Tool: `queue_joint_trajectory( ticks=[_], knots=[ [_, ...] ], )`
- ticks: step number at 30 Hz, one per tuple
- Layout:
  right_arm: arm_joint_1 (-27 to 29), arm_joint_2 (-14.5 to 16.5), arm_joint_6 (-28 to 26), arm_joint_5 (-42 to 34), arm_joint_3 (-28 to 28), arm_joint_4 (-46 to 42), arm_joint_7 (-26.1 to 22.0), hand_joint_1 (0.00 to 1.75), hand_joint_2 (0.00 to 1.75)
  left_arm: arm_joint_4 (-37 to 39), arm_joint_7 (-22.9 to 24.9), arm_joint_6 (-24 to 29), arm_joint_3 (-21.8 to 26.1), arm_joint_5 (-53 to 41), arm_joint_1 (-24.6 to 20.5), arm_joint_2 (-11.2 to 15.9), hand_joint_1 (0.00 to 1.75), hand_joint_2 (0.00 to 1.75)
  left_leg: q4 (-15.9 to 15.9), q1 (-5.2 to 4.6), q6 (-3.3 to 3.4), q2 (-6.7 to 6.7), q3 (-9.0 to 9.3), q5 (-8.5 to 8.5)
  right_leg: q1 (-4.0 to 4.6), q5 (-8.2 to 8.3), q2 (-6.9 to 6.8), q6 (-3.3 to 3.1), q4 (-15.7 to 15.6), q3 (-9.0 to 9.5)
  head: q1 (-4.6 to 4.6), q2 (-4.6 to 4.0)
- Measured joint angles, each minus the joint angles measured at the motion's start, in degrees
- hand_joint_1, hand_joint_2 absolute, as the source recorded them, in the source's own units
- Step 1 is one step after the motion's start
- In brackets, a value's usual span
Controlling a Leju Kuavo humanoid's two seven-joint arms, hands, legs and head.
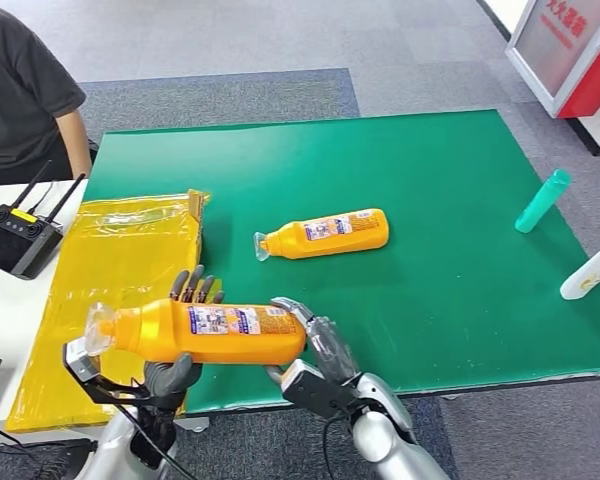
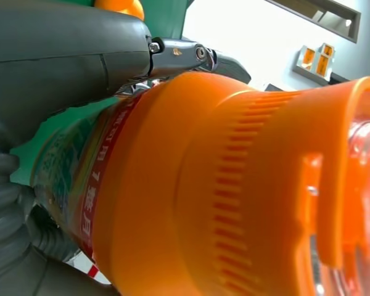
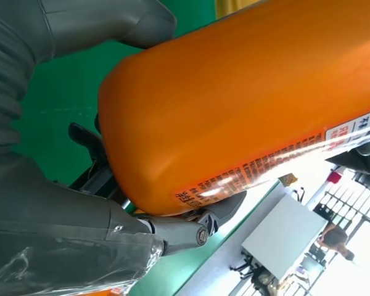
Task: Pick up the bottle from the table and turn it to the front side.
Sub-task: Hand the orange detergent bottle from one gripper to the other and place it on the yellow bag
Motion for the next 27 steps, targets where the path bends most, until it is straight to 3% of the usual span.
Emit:
queue_joint_trajectory(
  ticks=[7,10,11,14,15,27],
  knots=[
    [-0.6,0.0,-0.2,0.2,0.7,1.7,0.1,1.75,1.75,0.5,-0.3,-0.2,-1.0,-0.9,-0.3,0.3,0.05,1.75,0.0,0.00,0.00,0.00,0.00,0.00,0.00,0.00,0.00,0.00,0.0,0.00,0.01,0.00],
    [-1.0,0.0,-0.6,0.5,1.0,2.5,0.3,1.70,1.75,0.7,-1.6,0.1,-1.8,-3.0,-0.4,0.7,1.36,1.75,0.0,0.00,0.00,0.00,0.00,0.00,0.00,0.00,0.00,0.00,0.0,0.00,0.01,0.00],
    [-1.2,0.0,-0.8,0.6,1.1,2.9,0.3,1.43,1.75,0.7,-2.0,0.4,-2.1,-3.7,-0.4,0.9,1.75,1.75,0.0,0.00,0.00,0.00,0.00,0.00,0.00,0.00,0.00,0.00,0.0,0.00,0.00,0.00],
    [-1.4,0.0,-1.9,0.6,1.1,3.6,0.4,0.21,1.75,0.7,-2.3,3.0,-2.6,-5.6,-0.5,1.3,1.75,1.75,0.0,0.00,0.00,0.00,0.00,0.00,0.00,0.00,0.00,0.00,0.0,0.00,0.00,0.00],
    [-1.3,0.0,-2.3,0.6,1.1,3.8,0.5,0.04,1.75,0.7,-2.3,4.5,-2.8,-6.3,-0.5,1.3,1.75,1.75,0.0,0.00,0.00,0.00,0.00,0.00,0.00,0.00,0.00,0.00,0.0,0.00,0.01,0.00],
    [1.2,-0.1,-5.8,0.7,0.7,2.3,1.6,0.00,1.75,-7.0,-3.1,26.5,-3.6,-22.6,0.6,1.3,1.75,1.75,0.0,0.00,0.00,0.00,0.00,0.00,0.00,0.00,0.01,0.00,0.0,-0.02,0.00,0.00]
  ],
)
